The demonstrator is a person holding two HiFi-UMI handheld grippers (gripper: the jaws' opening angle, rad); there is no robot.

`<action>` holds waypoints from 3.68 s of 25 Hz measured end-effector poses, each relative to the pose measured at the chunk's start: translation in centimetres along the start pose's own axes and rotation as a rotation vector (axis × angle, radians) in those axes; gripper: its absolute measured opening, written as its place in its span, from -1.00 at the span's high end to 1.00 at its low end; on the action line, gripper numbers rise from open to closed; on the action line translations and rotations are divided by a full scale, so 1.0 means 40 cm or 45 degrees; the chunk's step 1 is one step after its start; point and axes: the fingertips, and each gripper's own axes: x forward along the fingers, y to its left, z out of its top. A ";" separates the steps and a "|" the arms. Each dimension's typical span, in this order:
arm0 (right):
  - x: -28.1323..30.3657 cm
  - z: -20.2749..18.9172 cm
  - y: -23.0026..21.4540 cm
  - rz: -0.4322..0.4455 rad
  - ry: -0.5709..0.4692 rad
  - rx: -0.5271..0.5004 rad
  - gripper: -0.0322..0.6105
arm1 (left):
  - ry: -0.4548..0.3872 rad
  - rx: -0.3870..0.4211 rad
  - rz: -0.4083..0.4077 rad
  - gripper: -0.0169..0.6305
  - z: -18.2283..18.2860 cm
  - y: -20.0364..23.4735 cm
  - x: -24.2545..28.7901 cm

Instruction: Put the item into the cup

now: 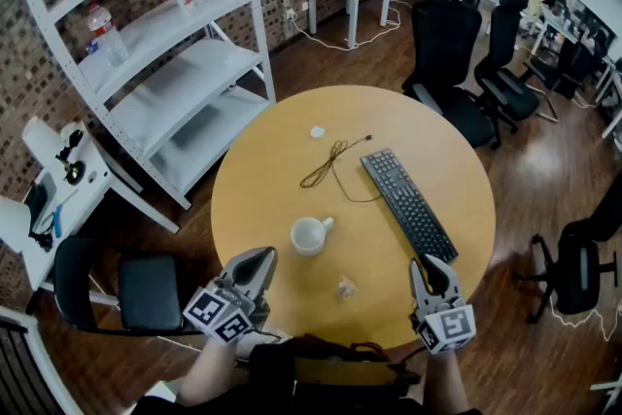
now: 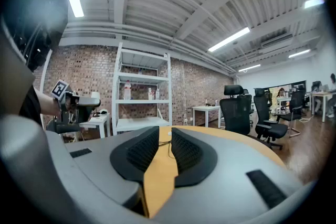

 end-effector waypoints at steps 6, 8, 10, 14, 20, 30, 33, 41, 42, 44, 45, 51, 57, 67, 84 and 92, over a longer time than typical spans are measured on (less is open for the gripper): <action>0.073 -0.103 0.072 0.131 0.198 -0.048 0.66 | 0.002 0.010 0.026 0.94 0.009 0.033 -0.005; 0.087 -0.133 0.098 0.198 0.255 -0.052 0.66 | 0.018 -0.001 0.039 0.94 0.000 0.041 -0.018; 0.100 -0.156 0.131 0.287 0.307 -0.060 0.66 | 0.022 -0.004 0.060 0.94 -0.002 0.051 -0.031; 0.122 -0.212 0.202 0.473 0.429 -0.109 0.65 | 0.005 -0.020 0.119 0.94 -0.001 0.071 -0.061; 0.134 -0.346 0.268 0.603 0.642 -0.160 0.48 | 0.003 -0.075 0.226 0.94 -0.030 0.084 -0.147; 0.157 -0.457 0.290 0.607 0.811 -0.183 0.48 | 0.009 -0.097 0.363 0.94 -0.040 0.089 -0.263; 0.157 -0.485 0.296 0.631 0.849 -0.205 0.49 | 0.016 -0.095 0.373 0.94 -0.042 0.084 -0.275; 0.168 -0.437 0.291 0.567 0.805 -0.176 0.90 | 0.020 -0.095 0.379 0.94 -0.036 0.104 -0.292; 0.174 -0.418 0.287 0.558 0.786 -0.166 0.90 | 0.015 -0.092 0.372 0.94 -0.033 0.107 -0.288; 0.193 -0.376 0.272 0.537 0.734 -0.166 0.90 | 0.002 -0.085 0.352 0.94 -0.028 0.112 -0.273; 0.207 -0.350 0.263 0.528 0.702 -0.177 0.90 | -0.005 -0.081 0.340 0.94 -0.025 0.115 -0.265; 0.312 -0.158 0.240 0.499 0.507 -0.213 0.90 | -0.062 -0.035 0.281 0.94 0.018 0.146 -0.226; 0.405 -0.033 0.238 0.505 0.380 -0.278 0.90 | -0.137 0.002 0.320 0.94 0.065 0.183 -0.229; 0.529 -0.084 0.324 0.549 0.444 -0.305 0.83 | -0.196 -0.005 0.533 0.94 0.084 0.275 -0.386; 0.529 -0.149 0.315 0.572 0.453 -0.176 0.65 | -0.145 -0.012 0.506 0.94 0.053 0.253 -0.375; 0.424 -0.004 0.241 0.474 0.213 -0.106 0.65 | -0.111 0.018 0.383 0.94 0.064 0.218 -0.286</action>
